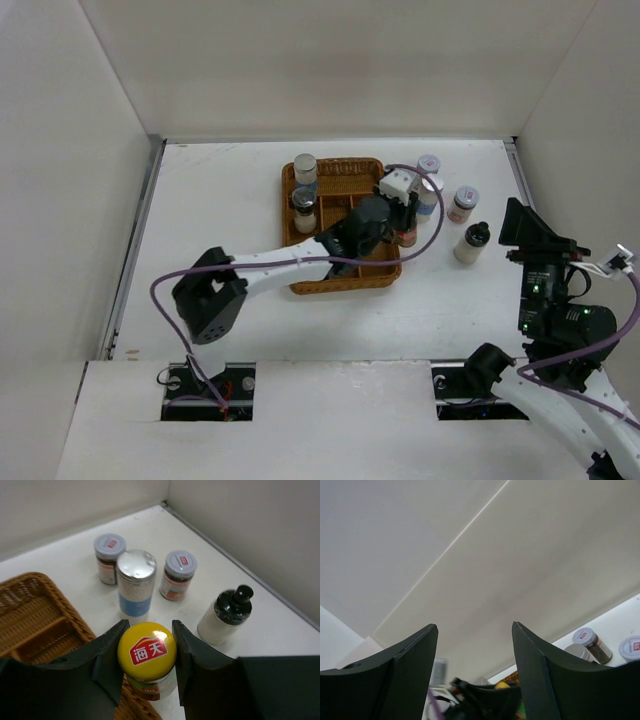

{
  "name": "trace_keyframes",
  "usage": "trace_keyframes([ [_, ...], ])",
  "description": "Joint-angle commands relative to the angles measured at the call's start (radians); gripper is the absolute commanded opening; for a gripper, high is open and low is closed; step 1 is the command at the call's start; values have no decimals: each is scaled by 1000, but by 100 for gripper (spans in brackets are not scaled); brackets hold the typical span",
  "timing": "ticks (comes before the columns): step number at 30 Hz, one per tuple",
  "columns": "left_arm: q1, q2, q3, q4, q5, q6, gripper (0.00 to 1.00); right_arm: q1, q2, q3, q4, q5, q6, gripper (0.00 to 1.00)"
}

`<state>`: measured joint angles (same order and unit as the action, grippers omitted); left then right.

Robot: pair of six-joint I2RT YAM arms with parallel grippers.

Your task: Organize the condiment bottles

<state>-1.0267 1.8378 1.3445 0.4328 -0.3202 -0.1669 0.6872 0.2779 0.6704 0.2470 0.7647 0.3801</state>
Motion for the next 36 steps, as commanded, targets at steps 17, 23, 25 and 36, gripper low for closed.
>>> trace_keyframes([
  [17,173,-620,-530,138,-408,-5,22,71,190,-38,83,-50,-27,67],
  [23,201,-612,-613,156,-428,-3,23,53,297,-31,66,-114,-27,63],
  [25,211,-603,-637,159,-433,-3,23,51,332,-29,63,-123,-27,64],
  [36,201,-571,-748,213,-438,-17,48,-97,535,-29,90,-183,-7,82],
])
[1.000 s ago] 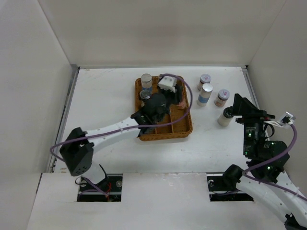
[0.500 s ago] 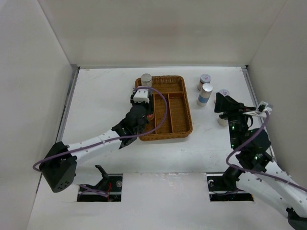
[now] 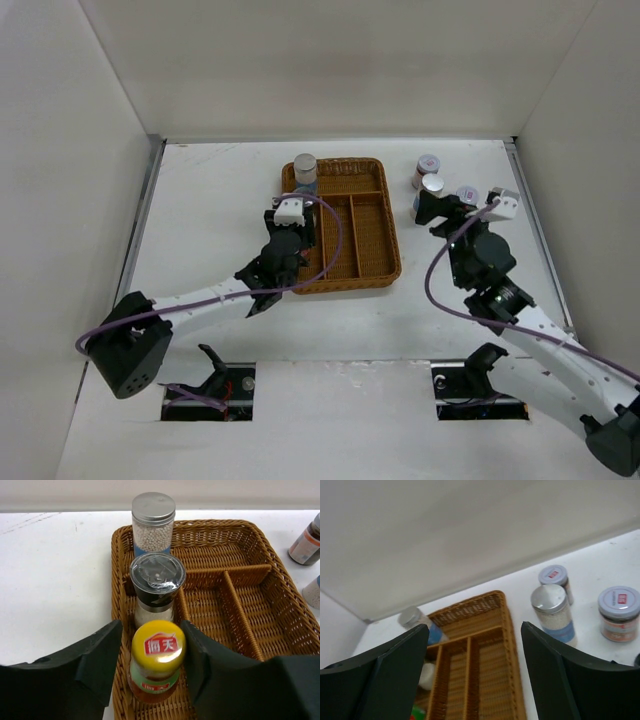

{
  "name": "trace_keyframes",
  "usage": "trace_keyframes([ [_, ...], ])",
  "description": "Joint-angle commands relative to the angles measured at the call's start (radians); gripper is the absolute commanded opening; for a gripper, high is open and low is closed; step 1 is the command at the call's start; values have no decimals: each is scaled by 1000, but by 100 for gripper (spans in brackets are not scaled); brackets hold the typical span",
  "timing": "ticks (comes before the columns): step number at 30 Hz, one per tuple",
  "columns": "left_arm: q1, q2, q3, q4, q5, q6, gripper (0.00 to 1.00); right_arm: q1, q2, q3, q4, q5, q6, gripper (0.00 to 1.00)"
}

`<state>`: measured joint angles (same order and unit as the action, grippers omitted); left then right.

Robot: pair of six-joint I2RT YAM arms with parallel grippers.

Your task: Organize the condiment bottles

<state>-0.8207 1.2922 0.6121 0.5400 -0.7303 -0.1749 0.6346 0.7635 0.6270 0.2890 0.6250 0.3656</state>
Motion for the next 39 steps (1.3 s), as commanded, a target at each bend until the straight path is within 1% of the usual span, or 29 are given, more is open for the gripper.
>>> trace_keyframes([
  [1,-10,-28,-21,106,-34,-8,50,-69,77,22,47,-51,10,84],
  [4,-19,-33,-41,120,-41,-9,57,-124,147,46,39,-48,30,89],
  [5,-19,-34,-44,123,-41,-9,61,-143,170,57,33,-47,38,91],
  [7,-24,-42,-40,112,-41,-9,72,-178,221,86,18,-44,53,96],
  [9,-33,-56,-49,118,-41,-8,81,-210,276,114,1,-53,58,100],
  [11,-27,-63,-52,123,-41,-11,87,-235,342,155,-31,-54,56,100],
  [14,-27,-91,-54,115,-38,-14,92,-272,448,239,-94,-83,39,100],
  [18,-24,-129,-66,129,-41,-28,100,-318,551,315,-154,-107,39,100],
  [22,-19,-194,-80,129,-60,-49,100,-347,632,375,-217,-130,39,100],
  [27,4,-345,-118,167,-161,-90,100,-373,718,448,-255,-177,42,100],
  [30,56,-438,-188,204,-242,-132,100,-373,763,487,-266,-195,41,100],
  [33,107,-478,-257,152,-299,-211,100,-378,806,514,-267,-205,45,100],
  [36,163,-467,-308,74,-287,-342,100,-384,841,533,-277,-211,50,100],
  [39,231,-459,-342,3,-213,-454,100,-385,876,556,-298,-203,55,98],
])
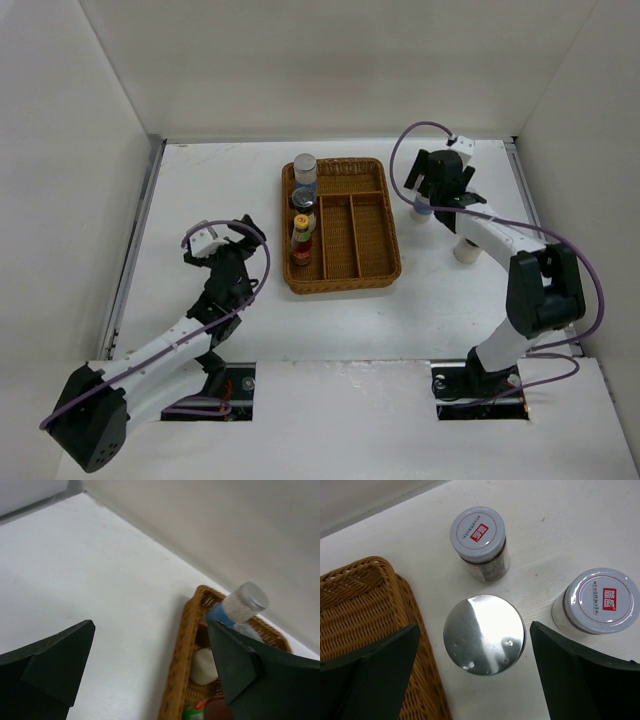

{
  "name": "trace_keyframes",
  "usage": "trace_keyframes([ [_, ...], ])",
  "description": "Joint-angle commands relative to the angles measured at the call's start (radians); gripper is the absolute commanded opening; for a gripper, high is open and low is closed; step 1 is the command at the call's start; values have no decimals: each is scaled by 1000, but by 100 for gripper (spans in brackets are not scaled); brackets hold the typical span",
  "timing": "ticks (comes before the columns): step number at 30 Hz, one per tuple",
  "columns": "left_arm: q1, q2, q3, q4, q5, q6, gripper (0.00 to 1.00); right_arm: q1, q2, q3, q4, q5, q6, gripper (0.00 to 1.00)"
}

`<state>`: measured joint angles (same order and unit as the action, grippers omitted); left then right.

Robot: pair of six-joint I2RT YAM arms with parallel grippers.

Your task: Organize the condiment bottles

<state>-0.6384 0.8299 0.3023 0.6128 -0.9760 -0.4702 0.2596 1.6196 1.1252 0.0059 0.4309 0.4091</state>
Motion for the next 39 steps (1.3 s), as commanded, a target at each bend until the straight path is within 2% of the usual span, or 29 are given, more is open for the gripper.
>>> trace_keyframes([
  [1,77,5,-49,-76,58,-197,100,-9,28,62,-21,-3,8,95],
  [3,149,27,-72,-73,123,-264,100,-10,43,70,-23,5,7,87],
  [7,229,96,-110,-35,261,-344,100,-7,19,47,18,31,-3,54],
  [9,256,161,-124,30,296,-369,100,2,-29,28,35,64,-30,47],
  [13,266,209,-120,53,339,-375,100,91,-136,45,43,149,-116,46],
  [17,269,169,-126,54,339,-380,100,186,-141,131,78,109,-153,47],
  [23,271,166,-129,56,361,-387,100,255,63,349,127,-9,-148,48],
  [30,280,170,-127,56,381,-389,100,306,295,568,123,-69,-135,48],
  [39,274,170,-121,59,407,-389,100,336,457,625,111,-86,-95,52],
])
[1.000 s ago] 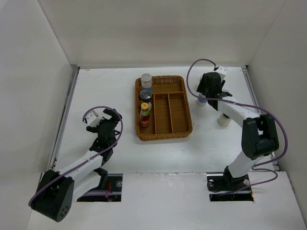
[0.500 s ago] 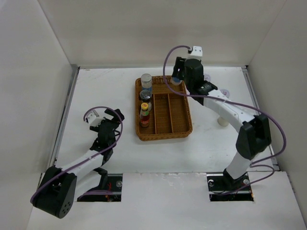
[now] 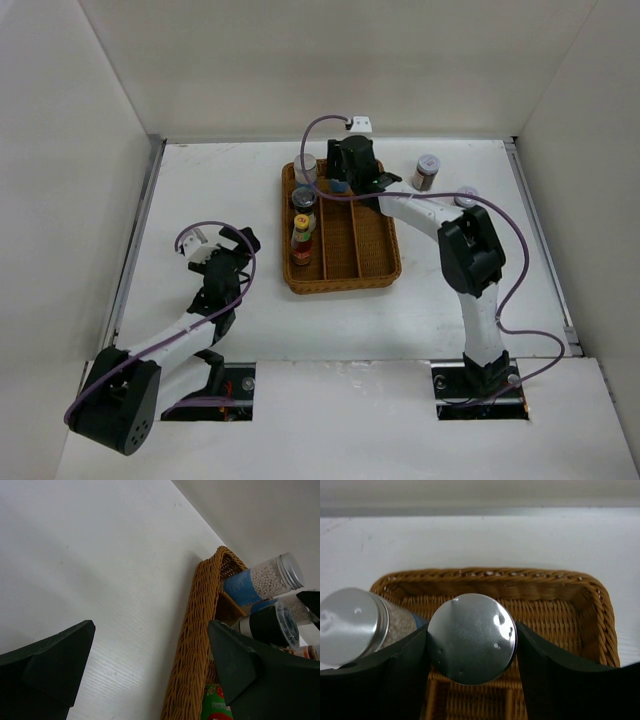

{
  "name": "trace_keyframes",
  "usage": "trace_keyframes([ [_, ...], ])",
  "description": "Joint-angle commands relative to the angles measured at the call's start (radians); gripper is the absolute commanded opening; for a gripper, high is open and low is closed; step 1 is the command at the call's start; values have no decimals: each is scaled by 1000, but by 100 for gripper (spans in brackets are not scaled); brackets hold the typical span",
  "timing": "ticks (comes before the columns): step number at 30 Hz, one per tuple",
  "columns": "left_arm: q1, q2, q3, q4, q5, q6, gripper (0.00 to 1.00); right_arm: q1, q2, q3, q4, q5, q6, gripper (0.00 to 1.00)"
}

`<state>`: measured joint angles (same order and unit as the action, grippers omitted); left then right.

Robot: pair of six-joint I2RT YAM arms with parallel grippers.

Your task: Organize the condiment bottles

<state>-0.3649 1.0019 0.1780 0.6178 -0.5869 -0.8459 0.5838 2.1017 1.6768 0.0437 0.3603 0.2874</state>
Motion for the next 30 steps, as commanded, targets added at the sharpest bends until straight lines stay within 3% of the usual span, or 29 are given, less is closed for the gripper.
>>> trace_keyframes([
  [1,1,0,5,54,18,-13,100,15,-25,61,73,-12,29,54],
  [2,4,6,5,56,18,-13,100,17,-29,51,77,-12,30,59],
  [5,1,14,6,60,33,-13,100,15,-64,29,77,-8,30,86],
  [8,7,14,9,60,38,-13,100,11,-153,-23,87,-6,19,97],
  [16,14,18,9,60,44,-13,100,-193,-351,-245,113,57,32,100],
  [23,11,40,5,105,73,-13,100,-353,-195,-132,-122,105,32,100],
  [30,14,50,5,119,84,-12,100,-408,-100,-62,-176,7,41,100],
])
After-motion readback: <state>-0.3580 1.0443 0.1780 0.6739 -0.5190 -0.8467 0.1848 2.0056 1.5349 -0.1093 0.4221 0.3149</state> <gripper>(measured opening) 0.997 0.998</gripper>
